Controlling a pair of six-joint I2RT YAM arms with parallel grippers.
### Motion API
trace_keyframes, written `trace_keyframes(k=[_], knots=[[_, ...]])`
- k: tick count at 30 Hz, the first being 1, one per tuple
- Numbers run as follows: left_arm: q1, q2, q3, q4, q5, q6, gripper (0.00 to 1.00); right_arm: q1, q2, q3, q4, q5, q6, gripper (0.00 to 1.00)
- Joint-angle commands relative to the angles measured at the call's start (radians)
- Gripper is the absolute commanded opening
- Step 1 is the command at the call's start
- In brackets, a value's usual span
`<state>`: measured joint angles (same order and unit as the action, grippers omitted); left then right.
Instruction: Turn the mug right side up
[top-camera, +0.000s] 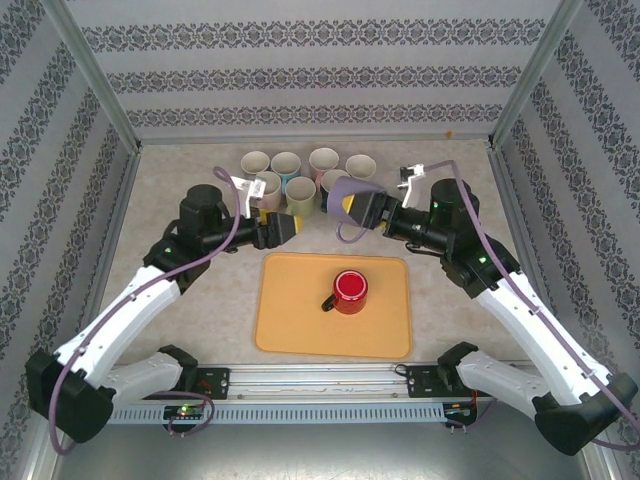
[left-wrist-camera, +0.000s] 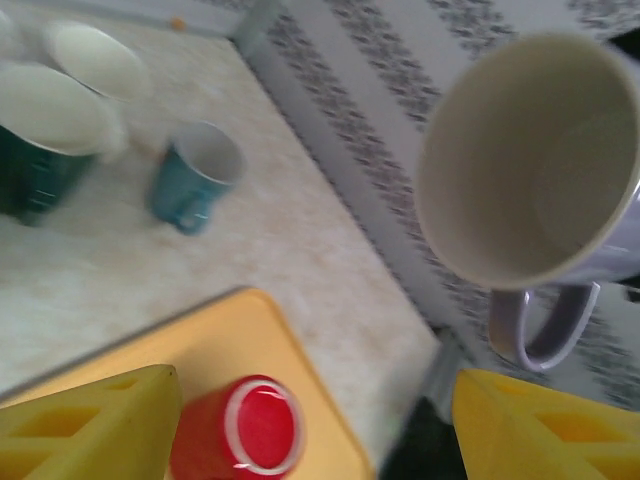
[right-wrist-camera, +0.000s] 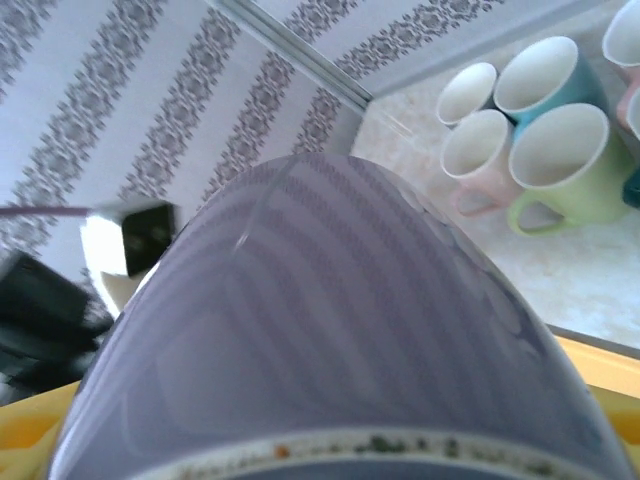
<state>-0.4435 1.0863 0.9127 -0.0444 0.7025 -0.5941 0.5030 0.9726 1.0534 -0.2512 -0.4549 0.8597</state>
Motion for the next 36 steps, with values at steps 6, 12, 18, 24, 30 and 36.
trace_keyframes(k=[6, 12, 18, 24, 30, 36], knots=[[-0.063, 0.14, -0.096, 0.705, 0.331, -0.39, 0.69, -0.032, -0.055, -0.048, 0.252, -0.119, 0.116, 0.51], [-0.105, 0.218, -0.103, 0.965, 0.357, -0.511, 0.7, -0.034, -0.059, -0.063, 0.291, -0.131, 0.146, 0.52], [-0.126, 0.286, -0.099, 1.136, 0.368, -0.611, 0.68, -0.034, -0.059, -0.076, 0.313, -0.133, 0.163, 0.51], [-0.13, 0.314, -0.113, 1.202, 0.364, -0.642, 0.65, -0.034, -0.059, -0.085, 0.327, -0.137, 0.178, 0.51], [-0.15, 0.331, -0.097, 1.209, 0.365, -0.643, 0.58, -0.034, -0.056, -0.095, 0.342, -0.137, 0.193, 0.5], [-0.178, 0.352, -0.082, 1.21, 0.355, -0.635, 0.55, -0.032, -0.059, -0.113, 0.367, -0.13, 0.216, 0.5]])
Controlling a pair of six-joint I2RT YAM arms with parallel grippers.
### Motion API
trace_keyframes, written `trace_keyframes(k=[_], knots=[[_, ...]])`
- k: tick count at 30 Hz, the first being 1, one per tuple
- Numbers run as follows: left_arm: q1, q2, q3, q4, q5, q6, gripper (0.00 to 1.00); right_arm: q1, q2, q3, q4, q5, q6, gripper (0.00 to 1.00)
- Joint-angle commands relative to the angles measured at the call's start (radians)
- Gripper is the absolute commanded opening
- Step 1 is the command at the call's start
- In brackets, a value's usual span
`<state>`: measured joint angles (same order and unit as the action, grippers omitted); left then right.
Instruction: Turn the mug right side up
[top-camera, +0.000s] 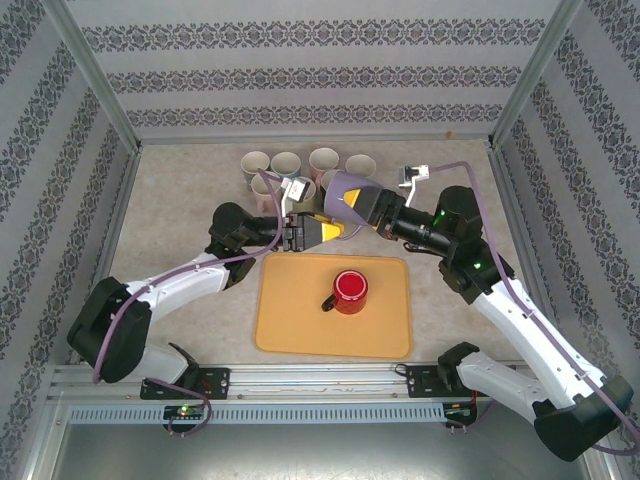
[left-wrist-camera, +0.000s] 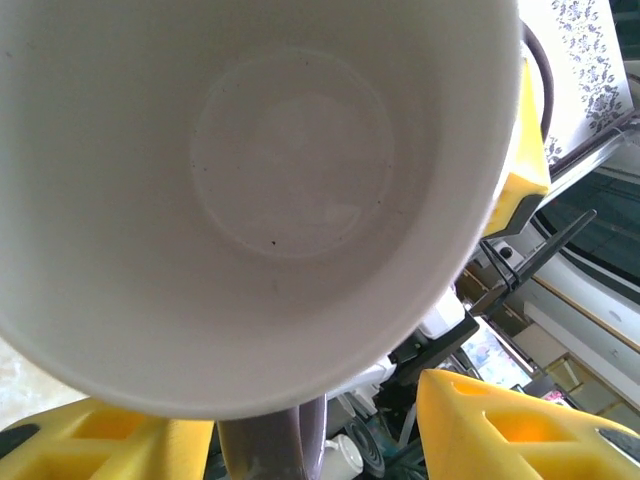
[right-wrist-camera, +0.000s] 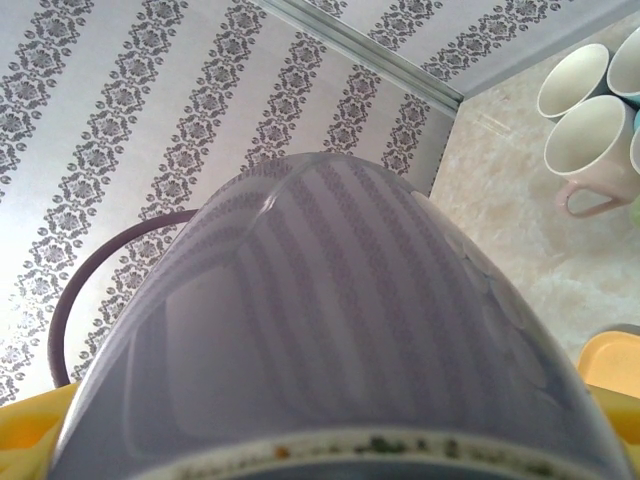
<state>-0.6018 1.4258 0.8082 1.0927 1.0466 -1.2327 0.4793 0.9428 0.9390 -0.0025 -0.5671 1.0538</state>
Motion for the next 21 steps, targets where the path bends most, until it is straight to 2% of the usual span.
trace_keyframes(k=[1, 4, 10, 13, 17, 18, 21], knots=[[-0.024, 0.017, 0.021, 0.073, 0.007, 0.006, 0.54, -0.009, -0.029, -0.001, 0.12, -0.017, 0.022, 0.5], [-0.03, 0.03, 0.013, 0.101, -0.008, 0.0, 0.49, -0.007, -0.034, -0.011, 0.124, -0.017, 0.023, 0.5], [-0.031, 0.033, 0.023, 0.12, -0.014, 0.002, 0.22, -0.005, -0.047, -0.033, 0.136, -0.022, 0.029, 0.5], [-0.031, 0.029, 0.025, 0.105, -0.014, 0.021, 0.16, -0.005, -0.05, -0.044, 0.143, -0.026, 0.033, 0.5], [-0.03, 0.024, 0.023, 0.097, -0.019, 0.029, 0.13, -0.005, -0.056, -0.052, 0.145, -0.025, 0.028, 0.52], [-0.03, 0.022, 0.025, 0.094, -0.019, 0.032, 0.13, -0.005, -0.058, -0.05, 0.137, -0.024, 0.019, 0.58], [-0.03, 0.0, 0.025, 0.05, -0.025, 0.062, 0.11, -0.005, -0.067, -0.027, 0.075, -0.011, -0.025, 0.92]])
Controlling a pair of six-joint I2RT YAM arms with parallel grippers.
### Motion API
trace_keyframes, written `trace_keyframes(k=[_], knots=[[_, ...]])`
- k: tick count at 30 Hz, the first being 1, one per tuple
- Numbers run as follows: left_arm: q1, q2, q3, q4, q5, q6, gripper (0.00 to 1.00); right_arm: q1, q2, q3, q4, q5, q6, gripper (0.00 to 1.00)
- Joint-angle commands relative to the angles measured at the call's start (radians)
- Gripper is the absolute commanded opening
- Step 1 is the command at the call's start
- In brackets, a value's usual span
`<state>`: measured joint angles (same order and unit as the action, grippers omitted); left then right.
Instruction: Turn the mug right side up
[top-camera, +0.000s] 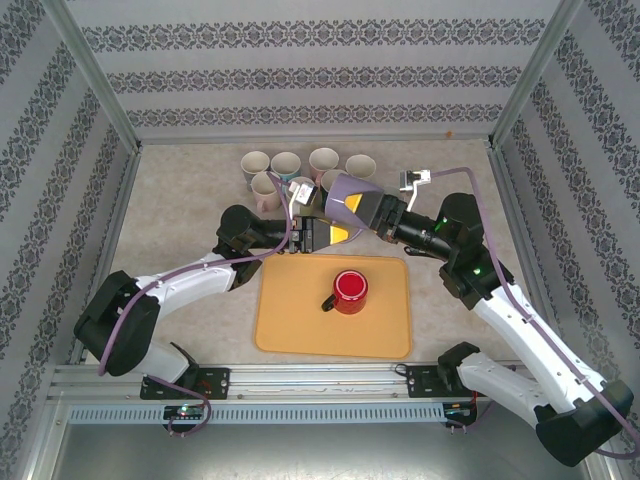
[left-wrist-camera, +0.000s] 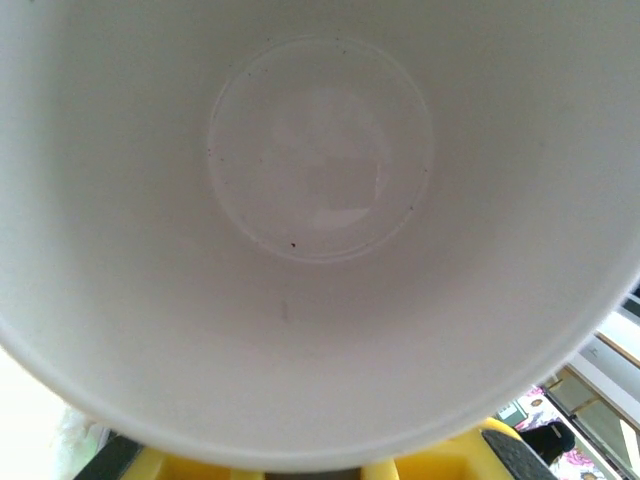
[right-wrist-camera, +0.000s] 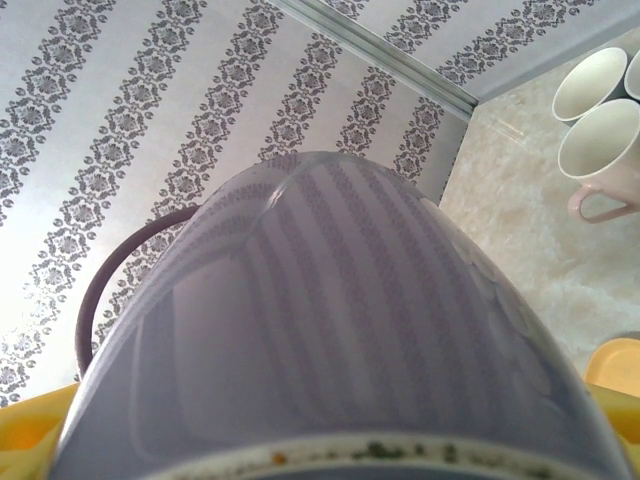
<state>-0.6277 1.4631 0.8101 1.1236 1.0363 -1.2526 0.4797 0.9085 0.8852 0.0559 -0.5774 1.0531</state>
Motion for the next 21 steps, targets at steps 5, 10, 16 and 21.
trace_keyframes(k=[5, 10, 16, 21], knots=[[-0.004, -0.083, 0.032, -0.062, -0.027, 0.127, 0.1, -0.011, -0.079, 0.038, -0.05, 0.053, -0.081, 0.98], [-0.003, -0.153, 0.076, -0.323, -0.058, 0.269, 0.03, -0.035, -0.159, 0.032, -0.189, 0.119, -0.154, 0.98], [-0.004, -0.242, 0.203, -0.949, -0.207, 0.65, 0.03, -0.049, -0.262, 0.116, -0.581, 0.399, -0.339, 0.98], [-0.028, -0.206, 0.365, -1.387, -0.455, 0.909, 0.04, -0.052, -0.311, 0.16, -0.753, 0.62, -0.389, 0.98]])
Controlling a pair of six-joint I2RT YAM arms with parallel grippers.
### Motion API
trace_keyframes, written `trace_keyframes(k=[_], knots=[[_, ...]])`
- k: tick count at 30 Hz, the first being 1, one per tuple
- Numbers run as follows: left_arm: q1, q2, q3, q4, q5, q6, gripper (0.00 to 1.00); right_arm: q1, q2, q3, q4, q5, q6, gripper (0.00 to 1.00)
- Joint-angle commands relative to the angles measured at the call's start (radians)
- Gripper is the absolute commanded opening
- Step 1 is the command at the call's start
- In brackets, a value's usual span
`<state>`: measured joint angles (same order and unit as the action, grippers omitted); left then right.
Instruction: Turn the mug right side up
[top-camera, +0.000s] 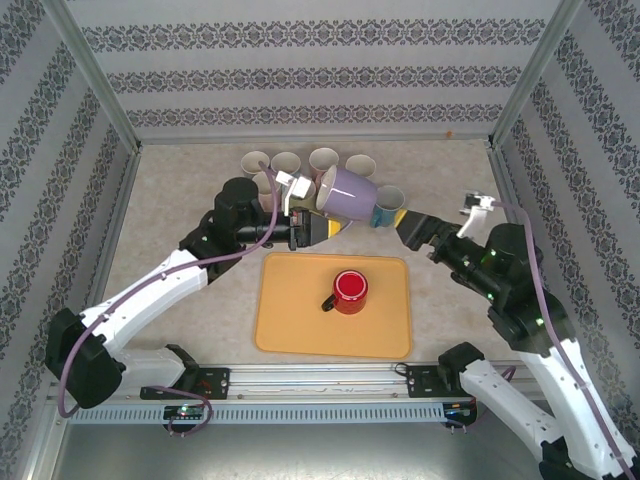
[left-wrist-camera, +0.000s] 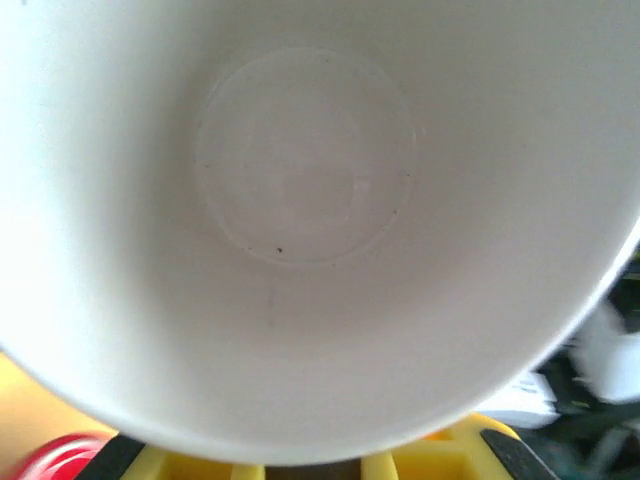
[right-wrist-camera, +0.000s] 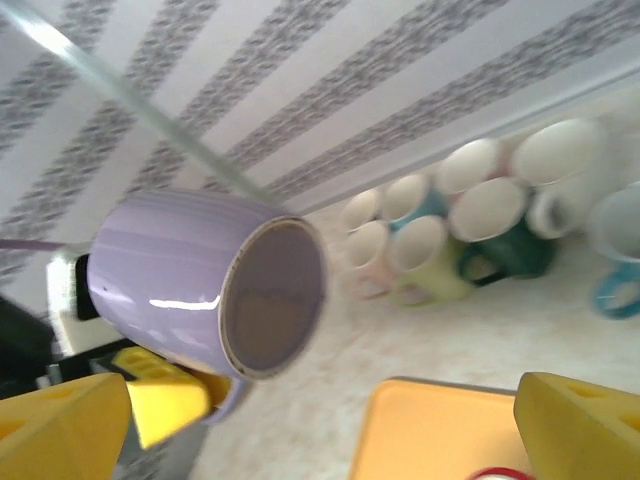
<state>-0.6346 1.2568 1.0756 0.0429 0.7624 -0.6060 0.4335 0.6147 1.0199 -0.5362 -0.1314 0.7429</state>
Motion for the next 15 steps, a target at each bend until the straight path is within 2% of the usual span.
trace_keyframes(k=[1, 4, 9, 15], knots=[[-0.037, 0.025, 0.14, -0.392, -0.251, 0.317, 0.03, -0.005, -0.02, 0.031, -0.17, 0.184, -0.085, 0.98], [-0.078, 0.101, 0.233, -0.545, -0.402, 0.41, 0.03, -0.006, -0.008, 0.045, -0.198, 0.201, -0.102, 0.98], [-0.111, 0.204, 0.306, -0.609, -0.509, 0.463, 0.04, -0.004, 0.016, 0.053, -0.192, 0.18, -0.134, 0.97], [-0.134, 0.356, 0.425, -0.695, -0.638, 0.521, 0.04, -0.001, 0.057, 0.089, -0.249, 0.217, -0.19, 0.98]])
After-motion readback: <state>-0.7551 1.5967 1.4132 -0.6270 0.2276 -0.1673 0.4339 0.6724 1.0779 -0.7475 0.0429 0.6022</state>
